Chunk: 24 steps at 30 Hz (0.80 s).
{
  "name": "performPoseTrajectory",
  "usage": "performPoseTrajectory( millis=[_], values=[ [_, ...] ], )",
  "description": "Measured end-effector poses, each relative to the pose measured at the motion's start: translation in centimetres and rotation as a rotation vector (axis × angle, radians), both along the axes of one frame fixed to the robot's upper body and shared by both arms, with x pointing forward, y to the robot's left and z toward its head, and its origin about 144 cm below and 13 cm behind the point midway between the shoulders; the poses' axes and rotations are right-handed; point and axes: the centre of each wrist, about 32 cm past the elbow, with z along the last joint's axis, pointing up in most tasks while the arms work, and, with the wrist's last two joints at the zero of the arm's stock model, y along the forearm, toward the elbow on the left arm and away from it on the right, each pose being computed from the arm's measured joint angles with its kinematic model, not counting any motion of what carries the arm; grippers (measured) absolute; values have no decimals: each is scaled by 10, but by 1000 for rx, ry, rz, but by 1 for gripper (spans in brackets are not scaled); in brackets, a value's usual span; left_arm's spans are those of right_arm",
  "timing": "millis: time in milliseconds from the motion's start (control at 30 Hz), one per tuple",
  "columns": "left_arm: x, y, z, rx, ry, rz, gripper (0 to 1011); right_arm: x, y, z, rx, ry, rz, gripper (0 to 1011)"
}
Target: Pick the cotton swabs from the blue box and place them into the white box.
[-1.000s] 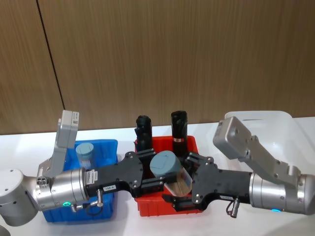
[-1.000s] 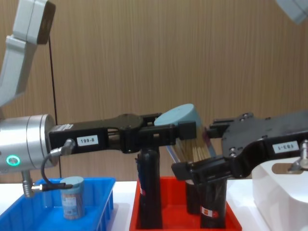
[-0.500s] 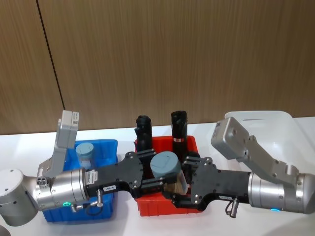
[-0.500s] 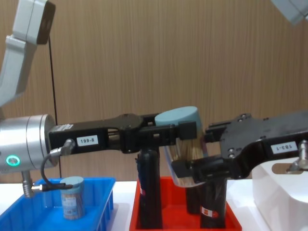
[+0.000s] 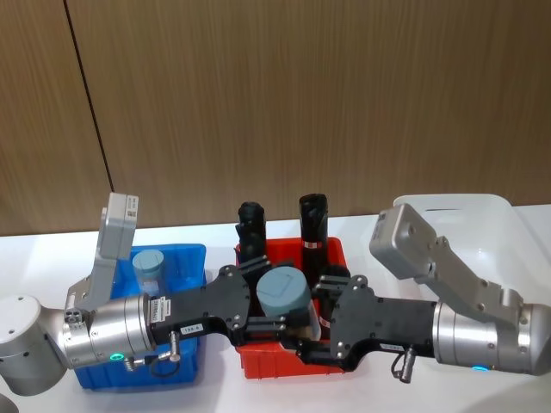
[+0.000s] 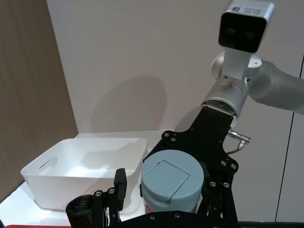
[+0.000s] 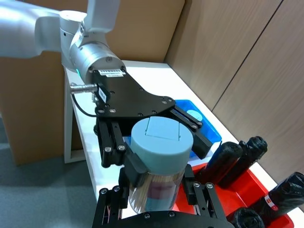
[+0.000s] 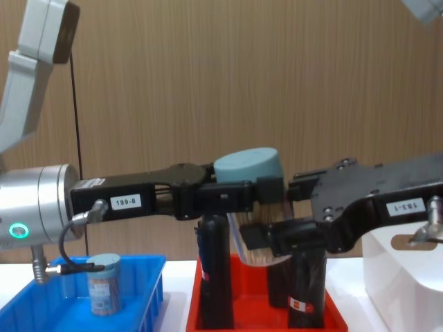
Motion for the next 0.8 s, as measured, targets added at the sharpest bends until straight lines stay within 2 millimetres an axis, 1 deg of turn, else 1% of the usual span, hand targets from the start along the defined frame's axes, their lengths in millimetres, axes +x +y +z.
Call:
performPoseTrajectory(
  millis=[167,500,800],
  values=[
    [0,0,0,1,0,1,1003,-1,0,1,9,-3,3,653],
    [0,0,0,1,0,1,1003,-3,-2,-1,18,-7,-10,653],
    [0,0,0,0,0,1,1003,1,-8,-11,25,6,-44,652]
  ],
)
